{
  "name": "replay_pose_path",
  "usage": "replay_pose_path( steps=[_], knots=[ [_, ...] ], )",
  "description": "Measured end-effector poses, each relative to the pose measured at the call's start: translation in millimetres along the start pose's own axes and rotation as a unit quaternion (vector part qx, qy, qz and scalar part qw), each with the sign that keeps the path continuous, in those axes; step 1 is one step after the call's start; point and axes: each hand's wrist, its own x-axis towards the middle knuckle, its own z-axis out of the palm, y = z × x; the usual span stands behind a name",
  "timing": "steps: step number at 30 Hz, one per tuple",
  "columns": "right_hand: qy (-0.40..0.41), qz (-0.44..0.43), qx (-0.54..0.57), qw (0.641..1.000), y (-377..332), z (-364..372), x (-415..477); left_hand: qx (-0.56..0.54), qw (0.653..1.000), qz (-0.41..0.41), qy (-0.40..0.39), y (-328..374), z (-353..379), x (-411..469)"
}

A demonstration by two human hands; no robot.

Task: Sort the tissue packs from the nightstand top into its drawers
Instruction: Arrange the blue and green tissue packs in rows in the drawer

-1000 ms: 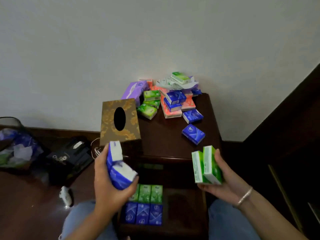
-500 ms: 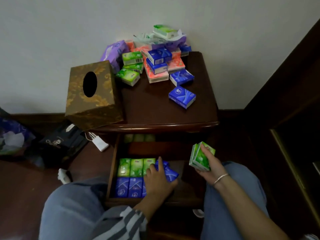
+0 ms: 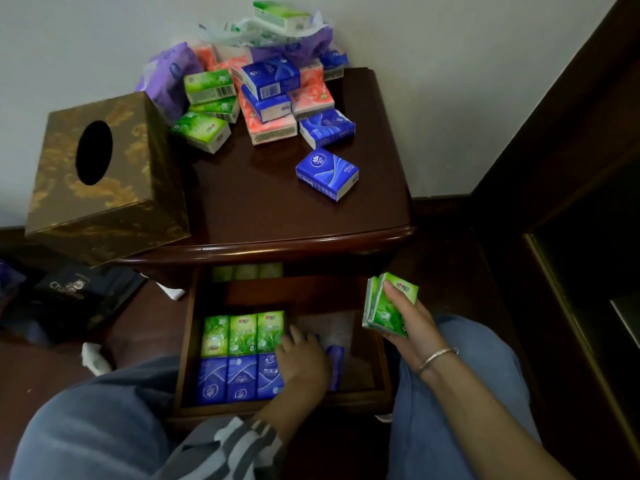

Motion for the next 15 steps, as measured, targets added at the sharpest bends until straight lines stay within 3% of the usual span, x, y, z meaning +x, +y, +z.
replay_pose_path(
  steps=[3, 6, 12, 15],
  knots=[
    [-0.003, -0.001, -0.004, 1.000, -0.4, 1.4, -1.1, 0.025, 0.989, 0.132, 0.055, -19.2, -10.9, 18.1],
    [-0.002, -0.008, -0.011, 1.000, -0.6, 0.8, -1.9, 0.091, 0.969, 0.229, 0.008, -33.1, -12.4, 32.9],
    [-0.004, -0.019, -0.021, 1.000, 0.4, -2.0, -1.7, 0.174, 0.941, 0.289, 0.029, -42.4, -2.1, 36.1],
    [-0.005, -0.019, -0.023, 1.000, 0.6, -1.9, -1.0, 0.122, 0.948, 0.292, 0.038, -42.3, -1.6, 35.5]
  ],
)
